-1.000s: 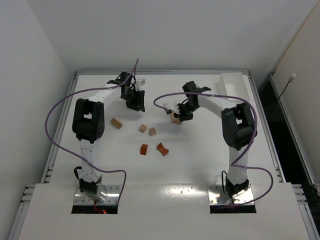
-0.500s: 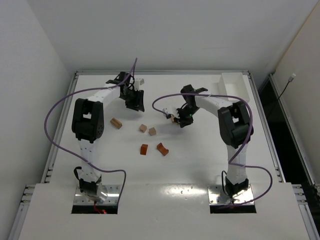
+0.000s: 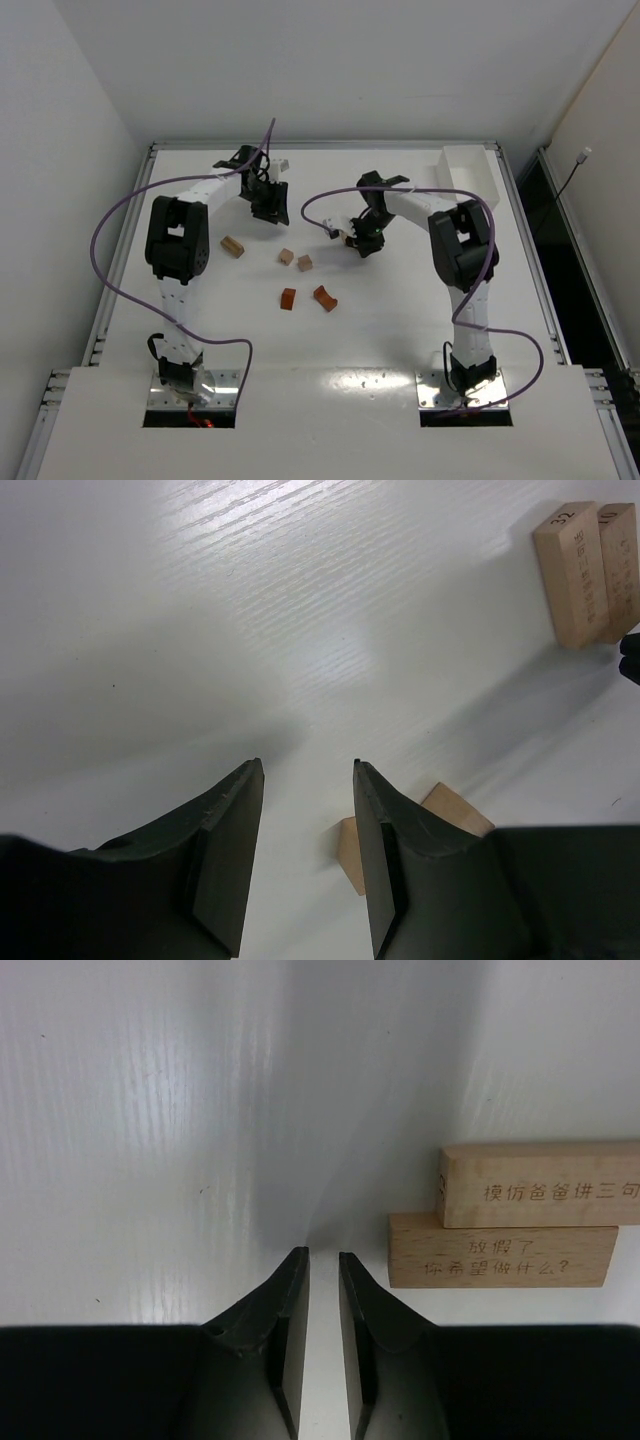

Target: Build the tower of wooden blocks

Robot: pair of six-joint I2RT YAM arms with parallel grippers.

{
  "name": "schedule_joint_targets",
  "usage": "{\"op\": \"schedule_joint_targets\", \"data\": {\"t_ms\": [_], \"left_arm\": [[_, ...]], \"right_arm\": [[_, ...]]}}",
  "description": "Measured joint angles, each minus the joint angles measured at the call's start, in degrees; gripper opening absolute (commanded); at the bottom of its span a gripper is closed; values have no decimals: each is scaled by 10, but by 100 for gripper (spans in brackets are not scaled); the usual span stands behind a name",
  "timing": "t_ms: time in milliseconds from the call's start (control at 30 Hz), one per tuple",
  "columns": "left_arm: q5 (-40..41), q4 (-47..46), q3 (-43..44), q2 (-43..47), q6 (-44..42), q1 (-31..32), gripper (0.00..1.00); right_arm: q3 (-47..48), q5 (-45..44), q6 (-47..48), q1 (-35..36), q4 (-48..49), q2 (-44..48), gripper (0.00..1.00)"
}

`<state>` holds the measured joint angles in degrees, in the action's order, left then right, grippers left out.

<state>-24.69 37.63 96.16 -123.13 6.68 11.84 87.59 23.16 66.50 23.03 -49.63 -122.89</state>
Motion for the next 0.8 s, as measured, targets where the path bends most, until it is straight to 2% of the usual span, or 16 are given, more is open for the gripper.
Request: {"op": "schedule_joint_targets", "data": {"t_ms": [67,200,533,800], "left_arm": [[0,0,0,0,0,0,37],[0,0,0,-3,0,0,37],[-5,0,6,-8,1,0,37],[-9,0,9,-9,3,0,37]], "right_arm": [[0,-3,-3,0,0,-3,18],[5,-7,-10,0,0,-8,27],[7,-14,-21,0,1,-8,37],[8,-17,-23,0,0,-9,40]]}}
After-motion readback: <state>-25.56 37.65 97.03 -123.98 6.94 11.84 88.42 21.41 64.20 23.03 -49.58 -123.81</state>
